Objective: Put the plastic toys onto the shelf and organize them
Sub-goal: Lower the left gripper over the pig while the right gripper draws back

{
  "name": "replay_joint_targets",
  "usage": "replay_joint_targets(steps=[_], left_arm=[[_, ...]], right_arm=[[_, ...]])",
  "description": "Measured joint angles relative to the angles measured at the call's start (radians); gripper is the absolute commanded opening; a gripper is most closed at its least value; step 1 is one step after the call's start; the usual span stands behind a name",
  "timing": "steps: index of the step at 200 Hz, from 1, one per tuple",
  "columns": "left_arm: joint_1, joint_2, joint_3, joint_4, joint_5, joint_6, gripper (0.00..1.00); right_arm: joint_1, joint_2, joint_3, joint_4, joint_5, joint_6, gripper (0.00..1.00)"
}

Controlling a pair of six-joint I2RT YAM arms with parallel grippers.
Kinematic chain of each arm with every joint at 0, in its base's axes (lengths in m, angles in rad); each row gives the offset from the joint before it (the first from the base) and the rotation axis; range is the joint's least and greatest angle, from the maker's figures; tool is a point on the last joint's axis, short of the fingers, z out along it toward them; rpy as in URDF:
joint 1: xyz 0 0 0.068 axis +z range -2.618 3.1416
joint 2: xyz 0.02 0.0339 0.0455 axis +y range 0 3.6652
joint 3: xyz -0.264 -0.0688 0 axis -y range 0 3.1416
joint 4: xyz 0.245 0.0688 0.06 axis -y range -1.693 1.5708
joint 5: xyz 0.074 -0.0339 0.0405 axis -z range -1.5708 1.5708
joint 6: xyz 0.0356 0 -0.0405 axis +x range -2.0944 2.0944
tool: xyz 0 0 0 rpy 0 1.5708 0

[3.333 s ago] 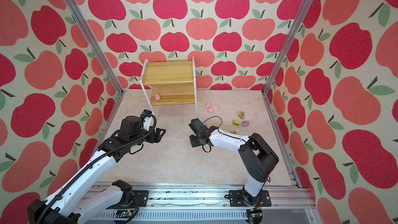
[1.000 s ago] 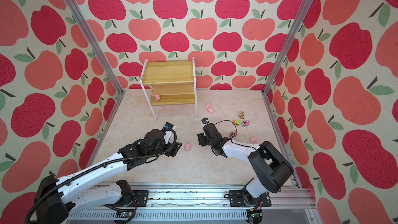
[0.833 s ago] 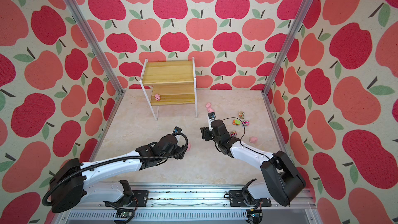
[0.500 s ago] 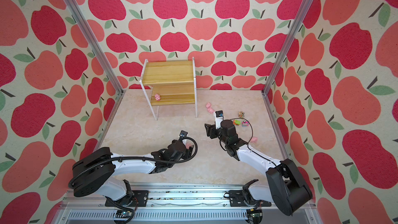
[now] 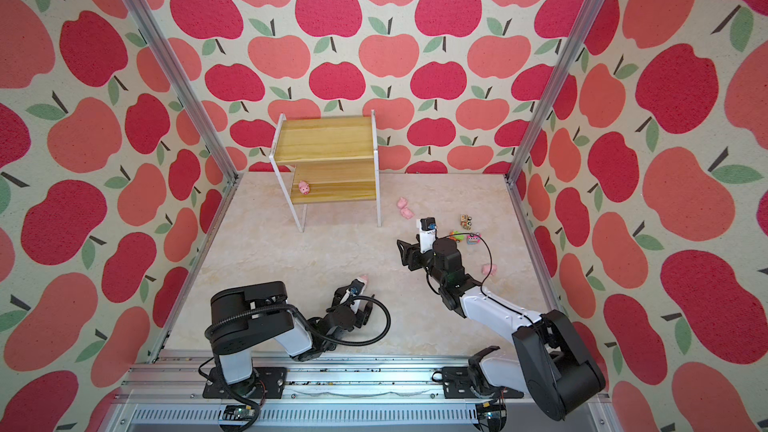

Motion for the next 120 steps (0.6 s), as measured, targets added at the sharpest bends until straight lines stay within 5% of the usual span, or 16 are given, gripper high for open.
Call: replay_joint_targets(steps=[120], left_arm=[[0.072,0.11,0.0,0.203,0.074,0.014,0.55]], right_arm=[[0.0,-0.021,-0.02,0.019,-0.006,-0.006,0.7]])
